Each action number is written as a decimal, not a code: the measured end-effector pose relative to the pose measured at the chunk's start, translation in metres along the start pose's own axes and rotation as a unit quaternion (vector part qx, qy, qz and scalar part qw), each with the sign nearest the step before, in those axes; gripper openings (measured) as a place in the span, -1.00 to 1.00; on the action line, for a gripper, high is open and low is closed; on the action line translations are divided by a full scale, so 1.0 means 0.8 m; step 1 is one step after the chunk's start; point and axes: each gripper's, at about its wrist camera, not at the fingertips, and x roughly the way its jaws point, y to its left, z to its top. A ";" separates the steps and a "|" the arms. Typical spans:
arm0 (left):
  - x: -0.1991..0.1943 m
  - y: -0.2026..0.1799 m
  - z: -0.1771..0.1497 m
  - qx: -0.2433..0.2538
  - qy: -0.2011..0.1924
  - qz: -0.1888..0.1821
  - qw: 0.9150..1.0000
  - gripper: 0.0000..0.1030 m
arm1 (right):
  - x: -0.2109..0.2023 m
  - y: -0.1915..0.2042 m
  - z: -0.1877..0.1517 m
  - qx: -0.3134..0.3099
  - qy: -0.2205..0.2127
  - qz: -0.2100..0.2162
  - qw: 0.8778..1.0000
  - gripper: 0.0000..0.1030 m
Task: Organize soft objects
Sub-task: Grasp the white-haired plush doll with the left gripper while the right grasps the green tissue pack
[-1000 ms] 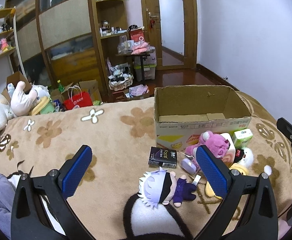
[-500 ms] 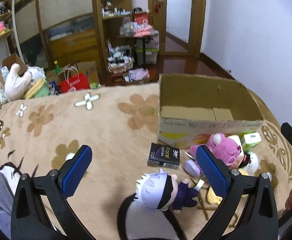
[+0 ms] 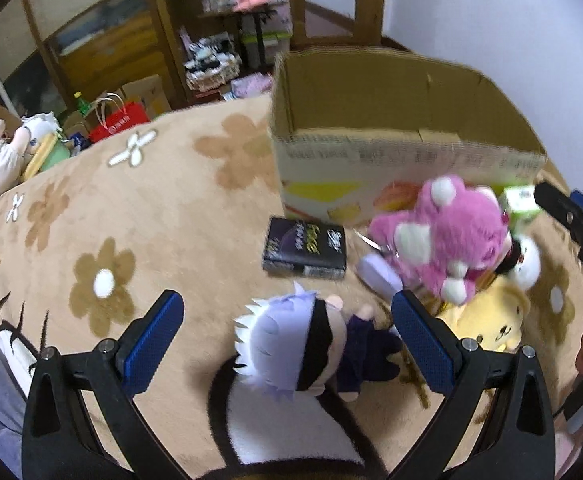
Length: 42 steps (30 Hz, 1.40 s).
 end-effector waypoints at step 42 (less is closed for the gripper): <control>0.077 -0.009 -0.017 0.001 0.117 -0.044 0.992 0.67 | 0.044 -0.006 -0.014 -0.005 0.080 0.047 0.996 0.22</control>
